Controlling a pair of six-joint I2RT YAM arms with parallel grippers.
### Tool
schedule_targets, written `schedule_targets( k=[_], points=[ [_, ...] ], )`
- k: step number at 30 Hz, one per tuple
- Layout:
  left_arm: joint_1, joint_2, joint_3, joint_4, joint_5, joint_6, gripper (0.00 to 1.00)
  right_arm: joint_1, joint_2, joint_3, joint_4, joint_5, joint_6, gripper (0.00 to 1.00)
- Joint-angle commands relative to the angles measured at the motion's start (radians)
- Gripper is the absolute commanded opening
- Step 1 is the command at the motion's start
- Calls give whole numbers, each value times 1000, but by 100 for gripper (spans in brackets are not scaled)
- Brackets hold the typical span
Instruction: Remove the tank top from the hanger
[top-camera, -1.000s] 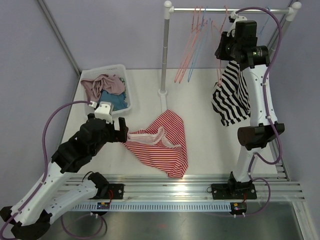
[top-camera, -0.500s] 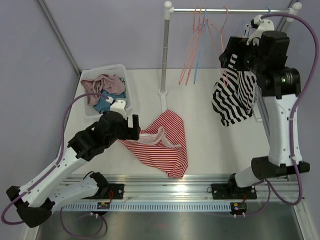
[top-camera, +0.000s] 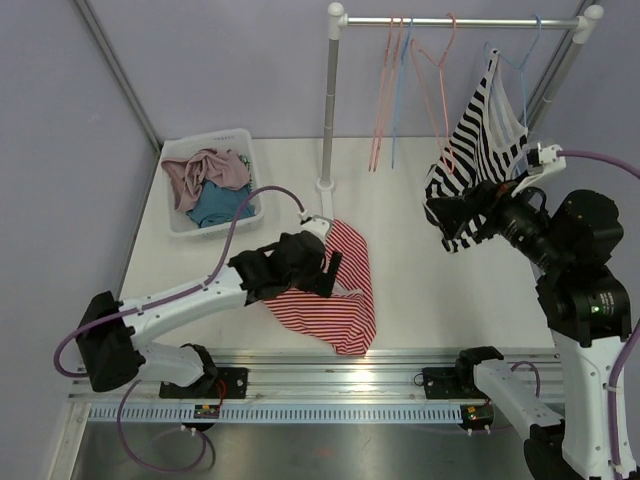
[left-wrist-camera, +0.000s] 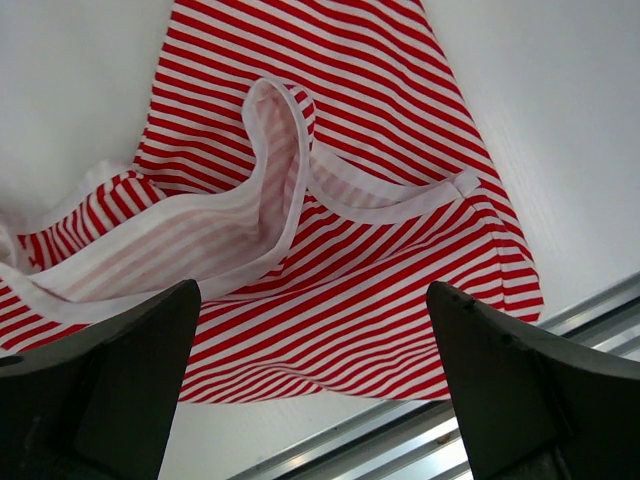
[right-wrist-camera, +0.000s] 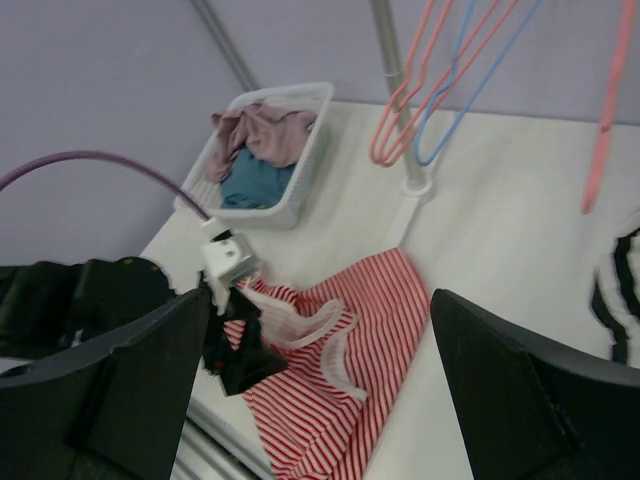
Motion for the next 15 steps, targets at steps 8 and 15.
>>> schedule_targets(
  k=[8,15],
  points=[
    [-28,277,-27,141,-19,-44,99,-5,-109,-185,137,-292,108,99],
    [-34,394,-117,259,57,-55,67,-3,-126,-200,158,-307,123,99]
  ],
)
